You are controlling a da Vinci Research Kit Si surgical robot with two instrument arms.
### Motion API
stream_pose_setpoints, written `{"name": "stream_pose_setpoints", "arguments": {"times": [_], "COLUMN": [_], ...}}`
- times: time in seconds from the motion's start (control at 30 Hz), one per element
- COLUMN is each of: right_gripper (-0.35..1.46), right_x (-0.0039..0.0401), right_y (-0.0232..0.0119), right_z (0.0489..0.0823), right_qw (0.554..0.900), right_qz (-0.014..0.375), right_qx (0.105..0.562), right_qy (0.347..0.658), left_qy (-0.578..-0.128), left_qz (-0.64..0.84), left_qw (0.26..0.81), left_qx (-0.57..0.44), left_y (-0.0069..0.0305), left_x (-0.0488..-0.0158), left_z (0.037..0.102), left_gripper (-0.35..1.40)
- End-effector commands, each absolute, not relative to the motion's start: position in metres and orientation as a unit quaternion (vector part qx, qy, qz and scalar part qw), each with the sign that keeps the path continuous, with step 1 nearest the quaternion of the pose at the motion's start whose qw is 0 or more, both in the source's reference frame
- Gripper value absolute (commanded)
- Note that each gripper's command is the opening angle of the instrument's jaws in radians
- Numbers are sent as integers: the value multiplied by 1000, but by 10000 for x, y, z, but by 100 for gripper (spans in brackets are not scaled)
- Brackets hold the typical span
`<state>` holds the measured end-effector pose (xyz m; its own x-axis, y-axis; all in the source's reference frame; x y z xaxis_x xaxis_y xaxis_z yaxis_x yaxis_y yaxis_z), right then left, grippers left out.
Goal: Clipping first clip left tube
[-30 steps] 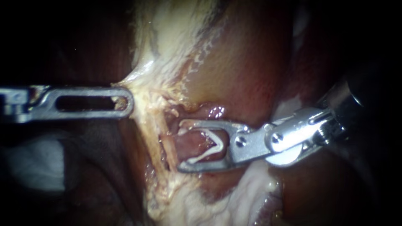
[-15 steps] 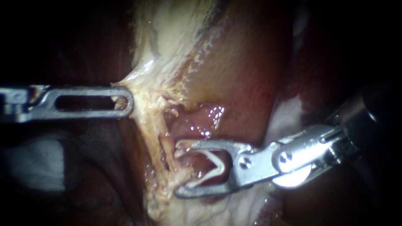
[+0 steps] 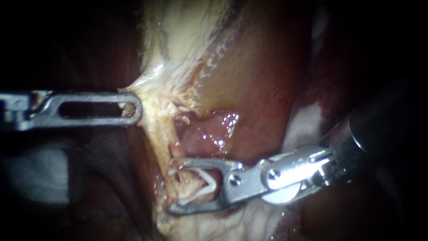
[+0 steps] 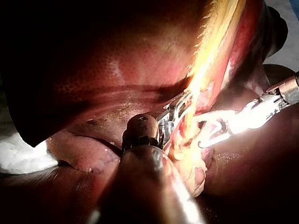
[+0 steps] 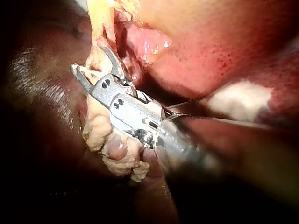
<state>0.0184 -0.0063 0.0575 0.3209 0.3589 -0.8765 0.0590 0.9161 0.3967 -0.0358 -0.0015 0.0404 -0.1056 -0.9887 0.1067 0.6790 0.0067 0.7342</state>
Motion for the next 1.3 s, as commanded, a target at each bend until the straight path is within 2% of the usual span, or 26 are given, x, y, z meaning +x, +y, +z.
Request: {"name": "stream_pose_setpoints", "arguments": {"times": [0.03, 0.27, 0.63, 0.77, 1.0, 1.13, 1.3], "right_gripper": [51, 52, 53, 53, 53, 53, 53], "right_x": [183, 183, 194, 201, 205, 201, 203], "right_y": [-62, -58, -54, -56, -61, -64, -64], "right_z": [580, 596, 603, 609, 613, 610, 609], "right_qw": [793, 797, 797, 791, 774, 754, 736], "right_qz": [94, 93, 99, 104, 114, 121, 120], "right_qx": [183, 184, 186, 198, 239, 287, 321], "right_qy": [573, 568, 567, 569, 576, 579, 584], "left_qy": [-332, -332, -332, -332, -332, -332, -332], "left_qz": [-665, -666, -666, -666, -666, -666, -666], "left_qw": [627, 626, 626, 626, 626, 626, 626], "left_qx": [233, 233, 232, 232, 232, 232, 232], "left_y": [-15, -16, -16, -16, -16, -16, -16], "left_x": [-358, -358, -358, -358, -358, -358, -358], "left_z": [403, 401, 401, 401, 401, 401, 401], "left_gripper": [-35, -35, -35, -35, -35, -35, -35]}}
